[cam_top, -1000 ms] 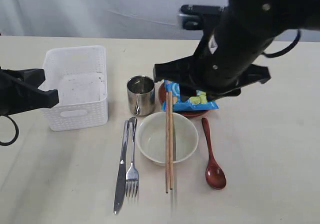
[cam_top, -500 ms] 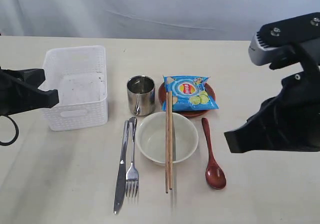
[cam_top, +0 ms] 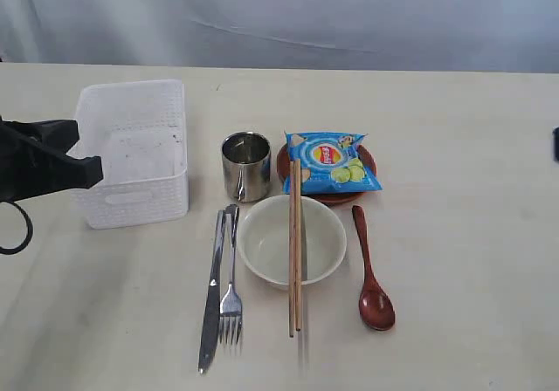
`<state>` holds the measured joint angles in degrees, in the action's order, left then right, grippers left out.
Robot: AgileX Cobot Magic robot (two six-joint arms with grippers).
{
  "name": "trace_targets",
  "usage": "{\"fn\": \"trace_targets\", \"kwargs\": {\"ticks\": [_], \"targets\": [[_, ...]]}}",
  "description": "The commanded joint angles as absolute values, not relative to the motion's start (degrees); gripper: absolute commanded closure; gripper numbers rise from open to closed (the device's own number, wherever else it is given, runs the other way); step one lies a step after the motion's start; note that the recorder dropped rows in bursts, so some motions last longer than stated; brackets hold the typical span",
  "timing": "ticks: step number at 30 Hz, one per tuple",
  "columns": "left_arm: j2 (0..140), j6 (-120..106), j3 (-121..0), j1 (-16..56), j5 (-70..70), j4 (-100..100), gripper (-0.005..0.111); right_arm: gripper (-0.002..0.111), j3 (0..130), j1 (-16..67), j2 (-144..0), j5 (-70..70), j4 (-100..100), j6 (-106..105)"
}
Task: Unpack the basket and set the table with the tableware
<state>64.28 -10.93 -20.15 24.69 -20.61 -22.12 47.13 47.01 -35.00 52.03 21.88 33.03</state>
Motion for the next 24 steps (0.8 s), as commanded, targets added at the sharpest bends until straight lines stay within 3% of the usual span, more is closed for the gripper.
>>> {"fn": "trace_targets", "kwargs": {"ticks": [1, 4, 8, 15, 24], "targets": [[63.99, -10.51, -19.82, 24.54, -20.66, -22.78, 0.107, 0.109, 42.64, 29.66, -20.51, 40.30, 24.84, 29.92], [63.99, -10.51, -19.82, 24.54, -20.66, -22.78, 0.107, 0.109, 31.40, 10.54, -6.89, 31.12, 26.16, 23.50], [63.78, -10.51, -19.70, 24.54, -20.67, -22.78, 0.107, 0.109, 18.77, -2.48, 0.00, 26.46, 26.29, 21.16], [63.44, -10.51, -19.77, 24.54, -20.67, -22.78, 0.107, 0.109, 10.52, -4.54, -1.88, 13.68, 27.04, 19.89], [63.44, -10.51, -19.77, 24.54, -20.67, -22.78, 0.107, 0.109, 3.50, -4.54, -0.68, 13.09, 25.46, 16.01]]}}
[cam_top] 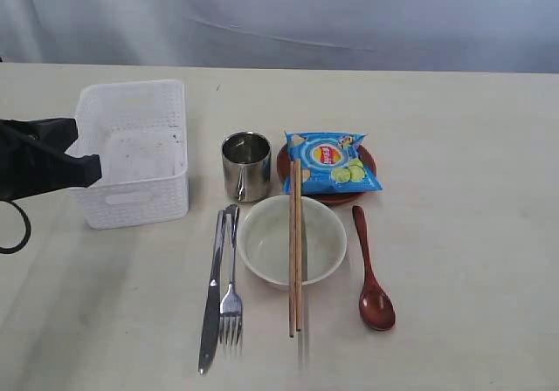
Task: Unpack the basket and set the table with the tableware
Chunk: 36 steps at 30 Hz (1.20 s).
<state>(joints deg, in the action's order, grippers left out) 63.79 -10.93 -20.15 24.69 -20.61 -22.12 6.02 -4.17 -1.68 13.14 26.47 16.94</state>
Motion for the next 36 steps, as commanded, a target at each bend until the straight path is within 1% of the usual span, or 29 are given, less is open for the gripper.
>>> {"fn": "trace_targets", "kwargs": {"ticks": [1, 5, 8, 12, 16, 36], "targets": [[63.44, -10.51, -19.77, 24.54, -20.67, -22.78, 0.107, 0.109, 2.82, -4.54, 0.00, 13.11, 24.51, 15.65], [63.44, -10.51, -19.77, 24.54, -20.67, -22.78, 0.107, 0.109, 0.00, -4.54, 0.00, 12.21, 13.16, 7.78], [63.33, -10.51, -19.77, 24.54, -20.67, -22.78, 0.107, 0.109, 0.00, -5.46, 0.00, 15.76, 8.58, 1.79], [63.33, -10.51, -19.77, 24.54, -20.67, -22.78, 0.107, 0.109, 0.00, -5.93, 0.00, 19.03, 6.61, 1.64], [63.33, -10.51, -19.77, 24.54, -20.67, -22.78, 0.107, 0.109, 0.00, -5.93, 0.00, 19.16, 2.46, 1.64], [63.33, -10.51, -19.77, 24.54, -20.67, -22.78, 0.107, 0.109, 0.00, -5.93, 0.00, 19.02, 2.32, 1.75]]}}
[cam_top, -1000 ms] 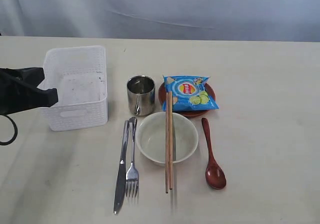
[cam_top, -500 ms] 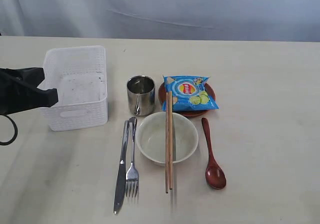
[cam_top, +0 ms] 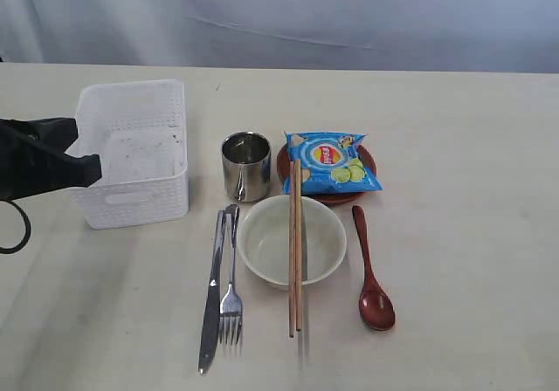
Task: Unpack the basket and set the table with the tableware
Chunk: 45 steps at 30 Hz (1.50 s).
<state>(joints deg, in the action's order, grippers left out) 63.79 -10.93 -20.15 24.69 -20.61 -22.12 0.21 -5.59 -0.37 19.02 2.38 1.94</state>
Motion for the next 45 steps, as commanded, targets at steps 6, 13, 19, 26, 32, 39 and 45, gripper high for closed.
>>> {"fn": "trace_targets", "kwargs": {"ticks": [6, 13, 19, 26, 32, 39, 45], "targets": [[61.46, -23.14, -19.77, 24.54, -20.67, -22.54, 0.107, 0.109, 0.00, -5.93, 0.00, 18.92, 2.32, 1.76], [47.89, -29.60, -19.77, 24.54, -19.77, -22.79, 0.107, 0.109, 0.00, -5.93, 0.00, 18.92, 2.32, 1.76], [32.76, -29.60, -19.77, 24.54, -4.67, -22.79, 0.107, 0.109, 0.00, -5.93, 0.00, 18.92, 2.32, 1.63], [16.27, -29.60, -19.77, 24.54, 12.91, -22.55, 0.107, 0.109, 0.00, -5.93, 0.00, 18.92, 2.32, 1.63], [9.16, -29.60, -19.77, 24.54, 11.97, -22.31, 0.107, 0.109, 0.00, -5.93, 0.00, 18.92, 2.32, 1.63], [8.29, -29.60, -19.77, 23.43, 11.97, -22.10, 0.107, 0.109, 0.00, -5.93, 0.00, 18.92, 2.32, 1.63], [8.06, -25.55, -19.77, 19.69, 12.87, -15.79, 0.107, 0.109, 0.00, -5.93, 0.00, 18.92, 2.32, 1.63]]}}
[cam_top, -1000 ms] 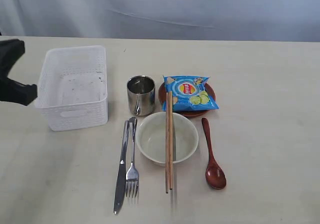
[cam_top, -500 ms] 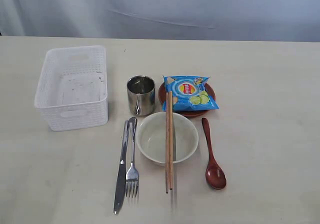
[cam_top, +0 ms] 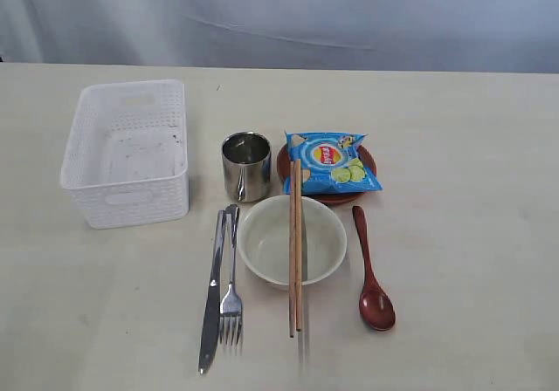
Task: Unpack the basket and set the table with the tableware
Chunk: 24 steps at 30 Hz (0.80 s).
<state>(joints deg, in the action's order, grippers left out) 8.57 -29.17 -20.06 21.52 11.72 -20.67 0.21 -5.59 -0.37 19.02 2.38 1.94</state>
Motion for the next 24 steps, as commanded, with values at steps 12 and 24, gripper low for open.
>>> {"fn": "trace_targets", "kwargs": {"ticks": [12, 24], "targets": [[3.38, 1.25, -17.27, 14.10, 18.69, 11.25, 0.107, 0.109, 0.00, -5.93, 0.00, 18.92, 2.32, 1.74], [0.00, 10.29, 0.00, 5.25, 13.62, 9.89, 0.107, 0.109, 0.00, -5.93, 0.00, 18.92, 2.32, 1.74]]}}
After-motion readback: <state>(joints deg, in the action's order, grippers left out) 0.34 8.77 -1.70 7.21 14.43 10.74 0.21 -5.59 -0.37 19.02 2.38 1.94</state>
